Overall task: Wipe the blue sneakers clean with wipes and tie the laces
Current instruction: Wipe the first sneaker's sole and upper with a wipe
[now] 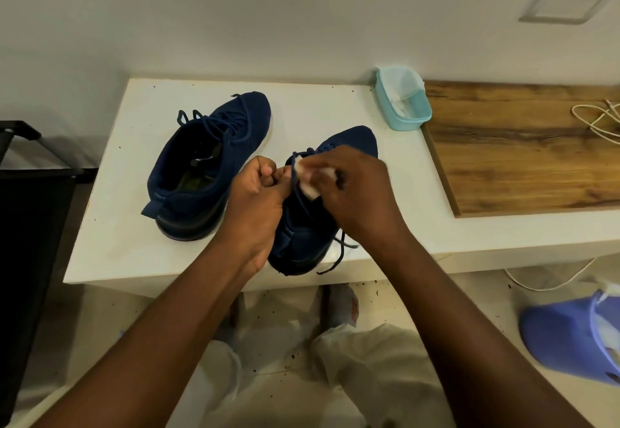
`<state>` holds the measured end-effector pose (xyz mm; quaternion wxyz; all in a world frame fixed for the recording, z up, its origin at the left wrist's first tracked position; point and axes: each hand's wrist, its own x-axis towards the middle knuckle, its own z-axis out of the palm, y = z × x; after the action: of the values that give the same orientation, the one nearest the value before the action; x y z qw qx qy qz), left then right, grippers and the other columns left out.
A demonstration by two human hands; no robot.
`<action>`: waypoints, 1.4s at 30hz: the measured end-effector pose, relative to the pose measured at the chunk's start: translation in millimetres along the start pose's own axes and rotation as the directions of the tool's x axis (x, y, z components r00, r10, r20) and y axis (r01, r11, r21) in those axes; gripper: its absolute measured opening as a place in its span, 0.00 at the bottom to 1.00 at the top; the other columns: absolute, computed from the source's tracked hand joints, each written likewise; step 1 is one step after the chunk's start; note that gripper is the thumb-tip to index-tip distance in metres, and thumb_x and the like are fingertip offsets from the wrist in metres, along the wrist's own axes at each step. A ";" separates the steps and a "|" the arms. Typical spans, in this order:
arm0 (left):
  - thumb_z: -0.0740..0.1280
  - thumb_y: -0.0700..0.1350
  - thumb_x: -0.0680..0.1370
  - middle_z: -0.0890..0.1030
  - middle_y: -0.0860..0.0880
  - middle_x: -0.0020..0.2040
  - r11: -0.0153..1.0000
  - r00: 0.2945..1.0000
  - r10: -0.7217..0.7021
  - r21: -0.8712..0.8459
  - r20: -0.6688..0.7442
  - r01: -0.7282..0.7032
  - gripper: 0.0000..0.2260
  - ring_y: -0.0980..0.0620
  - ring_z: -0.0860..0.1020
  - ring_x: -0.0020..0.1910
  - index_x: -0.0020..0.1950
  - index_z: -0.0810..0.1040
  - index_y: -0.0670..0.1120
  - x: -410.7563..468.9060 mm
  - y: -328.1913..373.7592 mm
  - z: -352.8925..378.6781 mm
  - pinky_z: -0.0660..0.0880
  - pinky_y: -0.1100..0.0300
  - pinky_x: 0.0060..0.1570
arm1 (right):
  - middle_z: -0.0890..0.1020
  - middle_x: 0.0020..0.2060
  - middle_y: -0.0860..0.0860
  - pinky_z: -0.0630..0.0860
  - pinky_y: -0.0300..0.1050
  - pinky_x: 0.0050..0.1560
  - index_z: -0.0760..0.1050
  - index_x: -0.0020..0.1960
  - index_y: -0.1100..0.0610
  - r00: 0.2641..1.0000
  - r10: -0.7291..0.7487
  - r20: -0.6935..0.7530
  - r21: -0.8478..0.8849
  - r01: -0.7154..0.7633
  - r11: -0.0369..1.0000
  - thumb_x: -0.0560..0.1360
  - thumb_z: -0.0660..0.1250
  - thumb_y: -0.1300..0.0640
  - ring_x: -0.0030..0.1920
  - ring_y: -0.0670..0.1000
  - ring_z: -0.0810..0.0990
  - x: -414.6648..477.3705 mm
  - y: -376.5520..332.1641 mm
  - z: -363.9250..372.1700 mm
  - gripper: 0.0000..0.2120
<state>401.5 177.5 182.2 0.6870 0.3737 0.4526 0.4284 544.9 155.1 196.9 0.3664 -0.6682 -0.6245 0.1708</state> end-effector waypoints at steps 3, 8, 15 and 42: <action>0.66 0.34 0.82 0.77 0.40 0.49 1.000 1.000 0.001 0.009 0.001 -0.001 0.16 0.42 0.78 0.50 0.40 0.64 0.50 -0.3 -3.5 4.3 0.77 0.45 0.59 | 0.84 0.47 0.46 0.73 0.30 0.50 0.85 0.54 0.52 0.985 0.146 -0.096 0.009 -0.146 0.989 0.79 0.68 0.58 0.44 0.39 0.77 8.1 14.5 -7.3 0.08; 0.65 0.35 0.82 0.76 0.41 0.49 1.000 1.000 -0.010 -0.005 -0.006 0.010 0.18 0.42 0.74 0.50 0.37 0.66 0.51 -0.9 -3.2 -0.4 0.73 0.44 0.55 | 0.84 0.50 0.48 0.74 0.40 0.53 0.84 0.56 0.52 0.999 -0.024 0.024 -0.076 0.026 0.997 0.79 0.67 0.57 0.51 0.45 0.78 -5.2 -15.3 5.6 0.09; 0.66 0.37 0.82 0.75 0.41 0.48 0.999 1.000 0.002 -0.043 -0.003 -0.003 0.20 0.42 0.74 0.50 0.34 0.66 0.53 -0.5 -6.8 4.2 0.75 0.43 0.58 | 0.82 0.45 0.47 0.78 0.49 0.48 0.84 0.52 0.48 0.974 0.184 -0.135 -0.108 -0.199 0.974 0.79 0.65 0.51 0.45 0.46 0.78 3.2 19.4 2.2 0.09; 0.66 0.40 0.80 0.72 0.39 0.44 0.999 0.999 0.033 -0.002 0.040 -0.033 0.18 0.42 0.71 0.47 0.35 0.63 0.52 2.5 -11.2 -1.1 0.73 0.45 0.49 | 0.81 0.44 0.43 0.73 0.36 0.49 0.84 0.52 0.50 0.999 0.009 -0.050 0.013 -0.008 1.000 0.78 0.69 0.51 0.47 0.43 0.78 -3.5 -1.9 11.8 0.07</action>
<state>403.8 176.1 170.9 0.6892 0.3890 0.4322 0.4323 534.9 155.0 189.5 0.3856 -0.6725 -0.6112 0.1596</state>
